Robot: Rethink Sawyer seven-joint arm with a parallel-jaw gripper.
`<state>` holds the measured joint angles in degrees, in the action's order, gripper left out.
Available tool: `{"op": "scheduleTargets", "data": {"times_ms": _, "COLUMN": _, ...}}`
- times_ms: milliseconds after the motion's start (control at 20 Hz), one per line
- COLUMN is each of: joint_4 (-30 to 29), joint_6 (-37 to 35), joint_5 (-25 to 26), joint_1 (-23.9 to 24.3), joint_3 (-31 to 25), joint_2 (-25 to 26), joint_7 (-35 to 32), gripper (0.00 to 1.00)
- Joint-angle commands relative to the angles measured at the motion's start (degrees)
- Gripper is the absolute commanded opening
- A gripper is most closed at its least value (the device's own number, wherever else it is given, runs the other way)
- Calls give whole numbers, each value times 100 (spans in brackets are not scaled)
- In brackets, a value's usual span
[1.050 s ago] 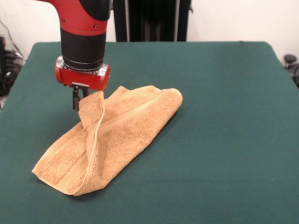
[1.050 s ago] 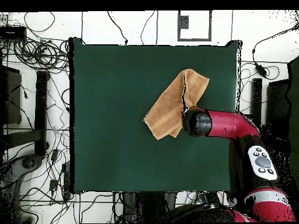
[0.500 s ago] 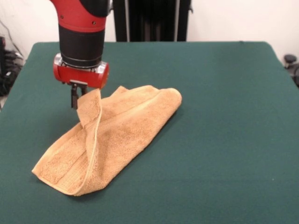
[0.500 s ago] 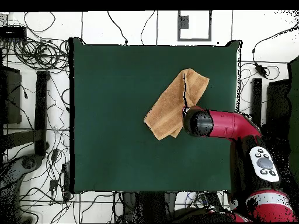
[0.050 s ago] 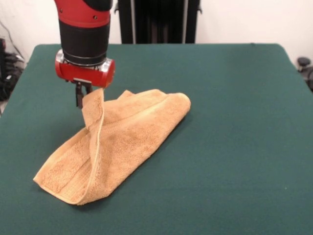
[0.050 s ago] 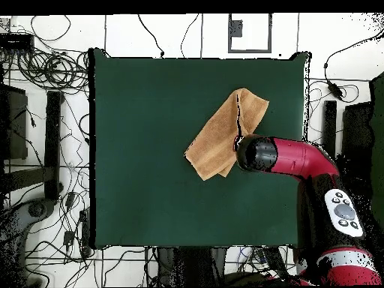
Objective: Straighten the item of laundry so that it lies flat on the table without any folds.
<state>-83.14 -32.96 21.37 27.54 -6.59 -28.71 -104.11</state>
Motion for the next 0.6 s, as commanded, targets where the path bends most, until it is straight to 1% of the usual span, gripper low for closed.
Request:
{"op": "scheduleTargets", "data": {"times_ms": 50, "joint_4": 410, "joint_6": -1155, "joint_5": -563, "joint_1": -332, "joint_3": -390, "joint_2": 245, "joint_7": -469, "gripper": 0}}
{"op": "scheduleTargets", "data": {"times_ms": 250, "joint_4": 787, "joint_6": -1455, "joint_5": -782, "joint_1": -547, "joint_3": -275, "joint_2": 403, "joint_7": -794, "gripper": 0}}
{"op": "scheduleTargets", "data": {"times_ms": 600, "joint_4": 1230, "joint_6": -1680, "joint_5": -1129, "joint_1": -815, "joint_3": -129, "joint_2": 610, "joint_7": -1283, "gripper": 0}}
